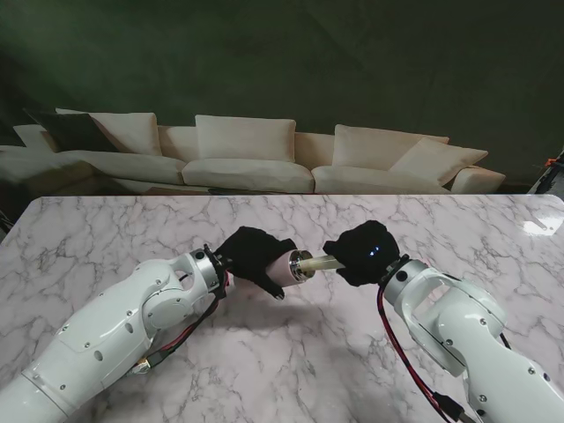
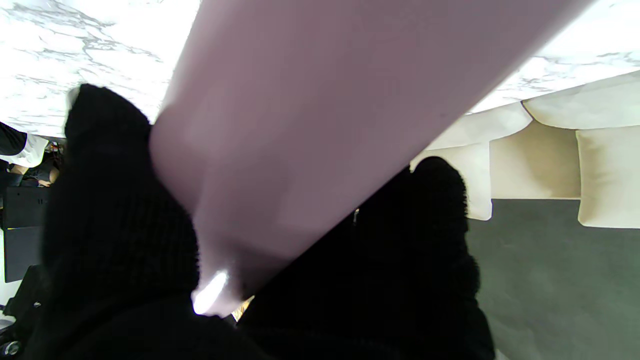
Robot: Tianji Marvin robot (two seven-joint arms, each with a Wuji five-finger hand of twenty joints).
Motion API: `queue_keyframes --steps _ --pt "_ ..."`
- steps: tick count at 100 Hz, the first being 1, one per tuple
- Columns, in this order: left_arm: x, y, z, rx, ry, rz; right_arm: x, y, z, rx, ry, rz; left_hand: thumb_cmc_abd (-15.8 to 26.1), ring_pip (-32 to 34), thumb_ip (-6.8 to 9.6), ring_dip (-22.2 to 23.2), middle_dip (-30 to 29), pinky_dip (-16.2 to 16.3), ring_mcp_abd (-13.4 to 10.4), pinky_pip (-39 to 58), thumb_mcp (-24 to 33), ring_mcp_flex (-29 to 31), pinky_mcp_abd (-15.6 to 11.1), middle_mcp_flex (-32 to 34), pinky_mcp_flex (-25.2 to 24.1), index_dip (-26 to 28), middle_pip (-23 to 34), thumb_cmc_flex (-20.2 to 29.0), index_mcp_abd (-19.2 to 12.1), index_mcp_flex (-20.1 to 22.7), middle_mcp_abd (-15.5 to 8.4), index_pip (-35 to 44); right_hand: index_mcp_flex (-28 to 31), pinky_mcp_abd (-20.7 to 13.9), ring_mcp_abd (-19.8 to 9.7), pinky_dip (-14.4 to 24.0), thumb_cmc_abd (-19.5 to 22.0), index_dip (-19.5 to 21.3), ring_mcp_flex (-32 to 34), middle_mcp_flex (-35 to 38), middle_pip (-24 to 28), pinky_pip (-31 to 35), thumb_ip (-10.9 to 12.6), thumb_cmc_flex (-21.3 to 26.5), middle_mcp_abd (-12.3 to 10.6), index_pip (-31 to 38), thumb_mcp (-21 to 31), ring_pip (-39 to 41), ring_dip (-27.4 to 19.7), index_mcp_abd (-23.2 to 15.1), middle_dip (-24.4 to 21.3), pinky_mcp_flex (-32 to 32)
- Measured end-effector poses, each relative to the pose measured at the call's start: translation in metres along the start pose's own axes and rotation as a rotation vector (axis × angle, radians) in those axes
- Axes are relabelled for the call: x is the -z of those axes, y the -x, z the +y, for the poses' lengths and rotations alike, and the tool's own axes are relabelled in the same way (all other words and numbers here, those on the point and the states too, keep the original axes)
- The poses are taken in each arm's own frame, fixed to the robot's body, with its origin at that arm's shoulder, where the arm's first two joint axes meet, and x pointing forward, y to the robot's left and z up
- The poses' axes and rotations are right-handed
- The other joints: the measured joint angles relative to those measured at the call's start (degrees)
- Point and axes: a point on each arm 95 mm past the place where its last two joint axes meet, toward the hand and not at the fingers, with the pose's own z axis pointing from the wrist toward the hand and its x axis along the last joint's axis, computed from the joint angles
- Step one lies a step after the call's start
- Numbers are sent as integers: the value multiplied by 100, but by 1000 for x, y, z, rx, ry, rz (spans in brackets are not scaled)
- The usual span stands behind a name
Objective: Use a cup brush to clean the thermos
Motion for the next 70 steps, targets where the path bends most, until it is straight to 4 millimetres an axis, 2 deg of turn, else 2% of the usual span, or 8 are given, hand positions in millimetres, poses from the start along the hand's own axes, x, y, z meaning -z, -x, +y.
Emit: queue_keyframes --steps 11,29,38,52,70 --pt "0 0 1 -1 3 2 -4 -3 -1 0 -2 9 0 0 -1 0 0 0 0 0 0 0 0 0 0 -1 0 0 0 0 0 0 24 34 8 -1 -4 0 0 0 0 2 0 50 15 0 27 0 0 63 0 0" --pt "1 -1 4 3 15 5 -25 -12 -7 -11 -22 57 0 0 -1 0 -1 0 0 0 0 0 0 0 0 -12 0 0 0 1 0 0 25 69 22 -10 -9 0 0 0 0 2 0 62 49 0 27 0 0 70 0 1" --pt "1 -1 5 4 19 5 -28 -12 -9 -16 -30 63 0 0 -1 0 -1 0 0 0 0 0 0 0 0 -14 0 0 0 1 0 0 27 70 22 -12 -8 0 0 0 0 2 0 62 49 0 27 1 0 62 0 1" --pt "2 1 3 4 13 -3 -25 -10 -9 -27 -26 48 1 0 -1 0 -1 0 0 0 0 0 0 0 0 -28 0 0 0 1 0 0 28 71 22 -18 -9 0 0 1 0 2 0 114 49 0 27 1 0 62 0 1" --pt "3 2 -1 -1 1 -8 -8 -4 -2 -26 8 0 1 0 -1 0 -1 0 0 0 0 0 0 0 0 -51 0 0 0 1 0 0 28 71 22 -18 -69 0 0 1 0 2 -3 141 51 0 27 2 0 67 0 2"
